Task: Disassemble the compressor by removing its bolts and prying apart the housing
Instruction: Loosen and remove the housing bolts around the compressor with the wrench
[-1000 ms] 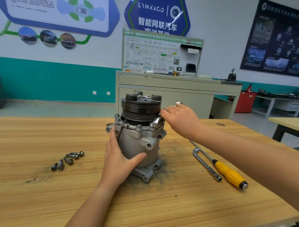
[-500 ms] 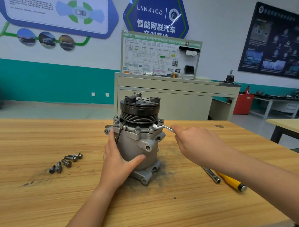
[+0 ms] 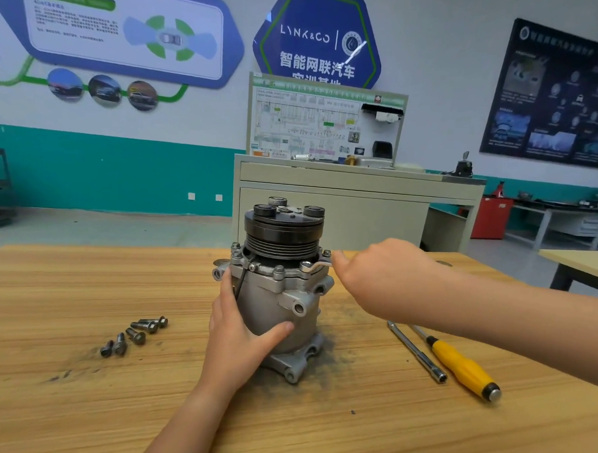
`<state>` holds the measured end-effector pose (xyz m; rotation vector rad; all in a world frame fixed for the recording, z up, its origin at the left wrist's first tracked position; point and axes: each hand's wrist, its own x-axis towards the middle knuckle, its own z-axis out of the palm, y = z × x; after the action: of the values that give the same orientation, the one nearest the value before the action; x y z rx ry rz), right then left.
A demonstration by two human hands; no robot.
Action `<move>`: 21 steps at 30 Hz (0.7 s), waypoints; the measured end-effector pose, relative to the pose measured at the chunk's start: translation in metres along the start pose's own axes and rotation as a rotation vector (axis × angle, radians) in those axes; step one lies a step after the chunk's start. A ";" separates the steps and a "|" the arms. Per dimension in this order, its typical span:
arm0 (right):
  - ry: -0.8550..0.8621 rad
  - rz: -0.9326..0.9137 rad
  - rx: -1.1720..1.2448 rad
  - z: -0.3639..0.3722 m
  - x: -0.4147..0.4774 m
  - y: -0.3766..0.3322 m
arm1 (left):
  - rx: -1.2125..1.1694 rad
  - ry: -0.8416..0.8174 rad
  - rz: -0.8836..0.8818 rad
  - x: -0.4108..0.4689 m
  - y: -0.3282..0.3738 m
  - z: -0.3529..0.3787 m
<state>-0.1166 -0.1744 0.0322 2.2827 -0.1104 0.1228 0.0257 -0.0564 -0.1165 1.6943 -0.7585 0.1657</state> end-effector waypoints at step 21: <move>0.526 0.539 0.687 0.059 -0.004 0.015 | -0.006 -0.005 0.016 0.000 -0.002 0.000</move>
<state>-0.1198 -0.2291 0.0046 2.7381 -0.4610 1.1870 0.0267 -0.0557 -0.1185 1.6838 -0.7755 0.1697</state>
